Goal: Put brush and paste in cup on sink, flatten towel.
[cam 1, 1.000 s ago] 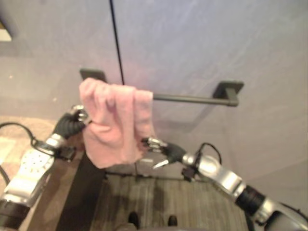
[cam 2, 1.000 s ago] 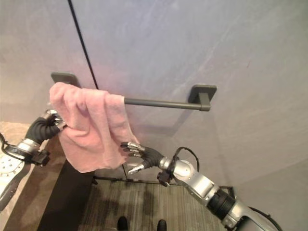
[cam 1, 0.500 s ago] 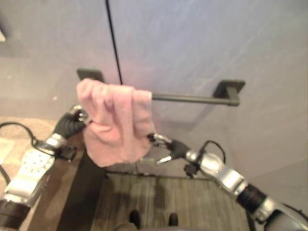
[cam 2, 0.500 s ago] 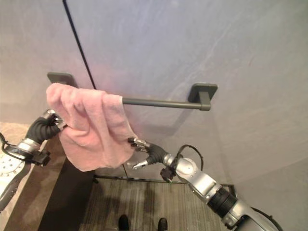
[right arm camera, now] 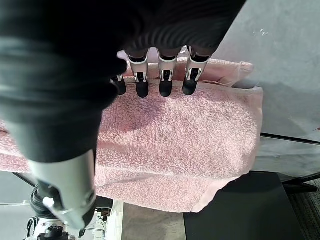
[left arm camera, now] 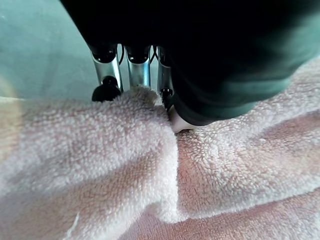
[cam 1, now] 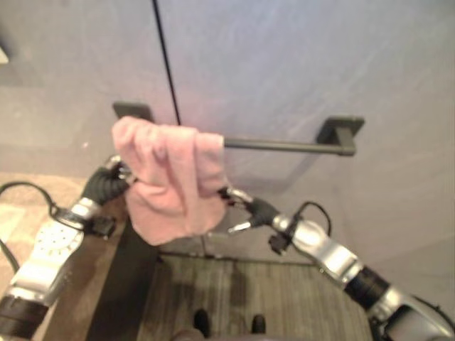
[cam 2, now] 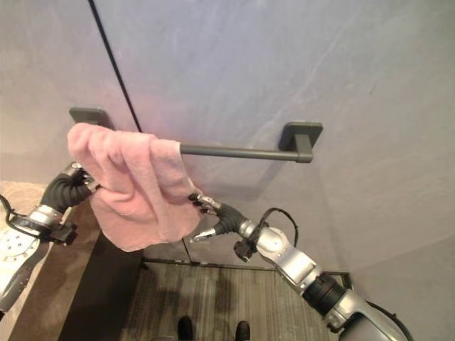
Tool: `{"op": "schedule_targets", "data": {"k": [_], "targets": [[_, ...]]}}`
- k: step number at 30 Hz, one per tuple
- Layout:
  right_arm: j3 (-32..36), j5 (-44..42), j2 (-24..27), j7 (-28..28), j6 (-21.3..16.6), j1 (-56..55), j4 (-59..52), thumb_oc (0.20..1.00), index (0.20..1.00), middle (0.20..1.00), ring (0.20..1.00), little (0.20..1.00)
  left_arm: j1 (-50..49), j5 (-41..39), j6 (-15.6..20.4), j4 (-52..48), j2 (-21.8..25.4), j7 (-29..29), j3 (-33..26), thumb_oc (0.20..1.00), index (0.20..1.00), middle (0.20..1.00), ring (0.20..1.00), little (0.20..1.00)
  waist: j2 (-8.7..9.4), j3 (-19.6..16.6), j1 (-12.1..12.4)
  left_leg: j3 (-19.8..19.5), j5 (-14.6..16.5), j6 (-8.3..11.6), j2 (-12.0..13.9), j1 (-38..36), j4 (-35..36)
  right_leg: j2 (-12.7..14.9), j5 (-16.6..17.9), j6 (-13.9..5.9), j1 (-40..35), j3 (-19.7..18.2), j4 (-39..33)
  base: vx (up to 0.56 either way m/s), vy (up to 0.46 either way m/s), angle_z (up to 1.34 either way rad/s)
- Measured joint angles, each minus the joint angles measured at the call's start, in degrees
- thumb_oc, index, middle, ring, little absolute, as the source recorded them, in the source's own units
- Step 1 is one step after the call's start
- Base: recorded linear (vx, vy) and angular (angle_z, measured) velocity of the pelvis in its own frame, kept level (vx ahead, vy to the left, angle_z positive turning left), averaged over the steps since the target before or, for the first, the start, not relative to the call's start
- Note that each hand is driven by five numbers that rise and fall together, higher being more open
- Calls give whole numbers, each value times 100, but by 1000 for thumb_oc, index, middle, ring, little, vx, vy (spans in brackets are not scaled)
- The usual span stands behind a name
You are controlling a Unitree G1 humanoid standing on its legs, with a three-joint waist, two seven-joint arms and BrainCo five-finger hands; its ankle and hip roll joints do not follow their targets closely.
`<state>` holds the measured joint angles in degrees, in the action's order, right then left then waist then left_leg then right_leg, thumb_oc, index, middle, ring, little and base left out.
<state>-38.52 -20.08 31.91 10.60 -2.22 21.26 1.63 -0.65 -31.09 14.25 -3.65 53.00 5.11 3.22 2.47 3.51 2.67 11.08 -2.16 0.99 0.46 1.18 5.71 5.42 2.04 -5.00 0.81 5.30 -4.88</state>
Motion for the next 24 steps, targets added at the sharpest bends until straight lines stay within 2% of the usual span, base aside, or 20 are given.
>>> {"op": "schedule_targets", "data": {"k": [8, 11, 24], "targets": [[2, 41, -84, -41, -1, 93, 113, 1000, 1000, 1000, 1000, 1000, 0, 1, -6, -1, -15, -13, 0, 200, 200, 200, 200, 200, 0, 0, 8, -2, 0, 0, 0, 0, 0, 0, 0, 0, -1, 2, 0, 0, 0, 0], [339, 209, -22, -25, -52, -135, 163, 1000, 1000, 1000, 1000, 1000, -20, 11, -16, -9, -204, -17, -30, 200, 200, 200, 200, 200, -5, -7, 12, -4, 0, 0, -15, -8, 0, 8, -1, -1, -16, 22, 0, 3, 5, 2], [932, 433, 307, -132, -11, -232, 172, 1000, 1000, 1000, 1000, 1000, -5, 72, -87, -7, -353, -16, -93, 200, 200, 200, 200, 200, -15, -2, -47, -22, 0, 0, -8, -17, 0, 5, -1, -1, -28, 24, 0, 1, 0, 0]]}}
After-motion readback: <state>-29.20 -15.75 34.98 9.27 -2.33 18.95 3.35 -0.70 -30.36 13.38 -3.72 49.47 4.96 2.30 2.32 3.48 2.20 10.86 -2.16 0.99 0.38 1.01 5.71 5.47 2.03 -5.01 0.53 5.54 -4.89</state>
